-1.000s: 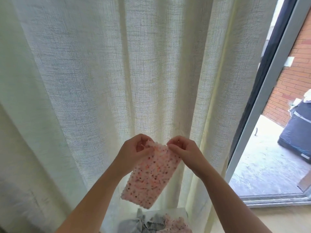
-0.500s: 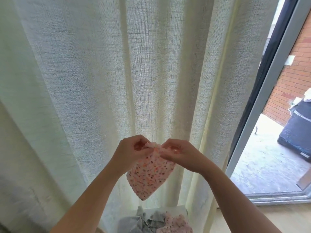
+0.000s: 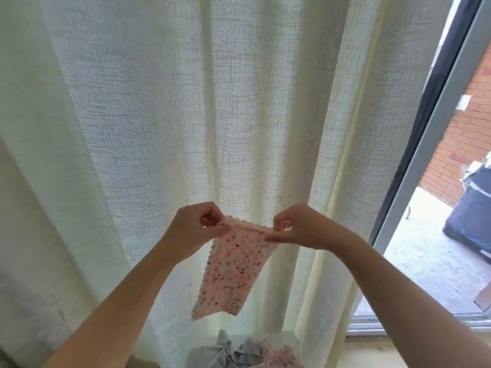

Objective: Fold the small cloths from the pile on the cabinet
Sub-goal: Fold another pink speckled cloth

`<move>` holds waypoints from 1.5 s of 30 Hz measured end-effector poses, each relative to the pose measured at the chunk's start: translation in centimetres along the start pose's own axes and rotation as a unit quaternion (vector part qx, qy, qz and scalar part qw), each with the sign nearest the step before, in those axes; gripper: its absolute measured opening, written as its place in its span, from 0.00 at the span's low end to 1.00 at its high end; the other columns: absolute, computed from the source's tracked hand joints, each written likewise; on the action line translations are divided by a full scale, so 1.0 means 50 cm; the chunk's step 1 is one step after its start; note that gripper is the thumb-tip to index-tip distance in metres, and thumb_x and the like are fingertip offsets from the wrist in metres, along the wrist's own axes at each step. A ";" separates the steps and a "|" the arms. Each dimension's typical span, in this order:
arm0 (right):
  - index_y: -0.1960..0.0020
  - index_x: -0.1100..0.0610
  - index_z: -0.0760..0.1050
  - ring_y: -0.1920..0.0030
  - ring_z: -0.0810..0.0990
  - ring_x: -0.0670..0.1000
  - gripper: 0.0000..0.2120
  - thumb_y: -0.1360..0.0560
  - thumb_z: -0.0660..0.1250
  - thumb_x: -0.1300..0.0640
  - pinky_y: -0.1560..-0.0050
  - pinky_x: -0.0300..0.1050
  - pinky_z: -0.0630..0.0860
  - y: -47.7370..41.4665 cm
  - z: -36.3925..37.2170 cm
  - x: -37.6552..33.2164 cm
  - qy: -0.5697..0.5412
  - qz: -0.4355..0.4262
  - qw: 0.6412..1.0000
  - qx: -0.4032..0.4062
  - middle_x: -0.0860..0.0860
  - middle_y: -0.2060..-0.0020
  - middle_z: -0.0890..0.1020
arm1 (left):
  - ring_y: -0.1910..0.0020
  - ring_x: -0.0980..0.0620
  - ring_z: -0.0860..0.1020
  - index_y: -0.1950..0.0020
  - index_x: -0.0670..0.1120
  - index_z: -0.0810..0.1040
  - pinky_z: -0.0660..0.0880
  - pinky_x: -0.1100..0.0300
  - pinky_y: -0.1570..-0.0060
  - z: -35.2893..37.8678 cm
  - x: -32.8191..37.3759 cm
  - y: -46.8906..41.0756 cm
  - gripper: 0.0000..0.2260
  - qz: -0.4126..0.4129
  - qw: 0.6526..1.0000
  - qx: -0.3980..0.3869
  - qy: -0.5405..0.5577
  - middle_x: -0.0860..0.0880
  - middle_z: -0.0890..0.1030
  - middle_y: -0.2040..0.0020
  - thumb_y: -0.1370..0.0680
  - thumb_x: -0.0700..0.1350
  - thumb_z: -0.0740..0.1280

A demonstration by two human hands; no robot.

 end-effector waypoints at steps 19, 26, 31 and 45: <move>0.63 0.50 0.73 0.61 0.80 0.42 0.11 0.27 0.73 0.60 0.48 0.51 0.81 -0.023 -0.075 -0.052 -0.005 -0.063 0.997 0.035 0.44 0.64 0.81 | 0.65 0.60 0.77 0.60 0.42 0.76 0.73 0.68 0.61 0.020 0.017 -0.043 0.07 0.006 0.993 -0.116 0.010 0.54 0.80 0.67 0.27 0.39 0.74; 0.46 0.48 0.74 0.54 0.84 0.45 0.12 0.25 0.70 0.61 0.52 0.42 0.81 -0.044 -0.112 -0.055 -0.111 -0.018 0.991 0.076 0.50 0.55 0.84 | 0.64 0.55 0.75 0.59 0.41 0.77 0.72 0.63 0.60 0.035 0.032 -0.058 0.07 -0.017 0.988 -0.146 0.044 0.51 0.76 0.66 0.26 0.41 0.73; 0.38 0.64 0.75 0.47 0.84 0.57 0.16 0.23 0.67 0.56 0.43 0.54 0.80 -0.045 0.018 0.034 -0.419 0.121 0.900 -0.018 0.59 0.49 0.84 | 0.61 0.53 0.82 0.52 0.43 0.78 0.79 0.59 0.60 0.040 0.028 -0.070 0.02 -0.075 0.975 -0.090 0.189 0.49 0.82 0.59 0.23 0.39 0.69; 0.42 0.65 0.79 0.45 0.82 0.57 0.16 0.20 0.64 0.53 0.40 0.55 0.78 -0.025 0.194 0.137 -0.599 0.233 0.766 0.013 0.59 0.47 0.83 | 0.48 0.45 0.83 0.41 0.39 0.79 0.79 0.54 0.48 0.191 -0.187 0.047 0.20 -0.272 0.898 -0.155 0.311 0.41 0.83 0.45 0.30 0.48 0.72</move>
Point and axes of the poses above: each hand's wrist, its own y-axis away from the middle knuckle, its own z-axis out of the palm, x = y × z, the point moved 10 cm from there along -y, towards the middle knuckle
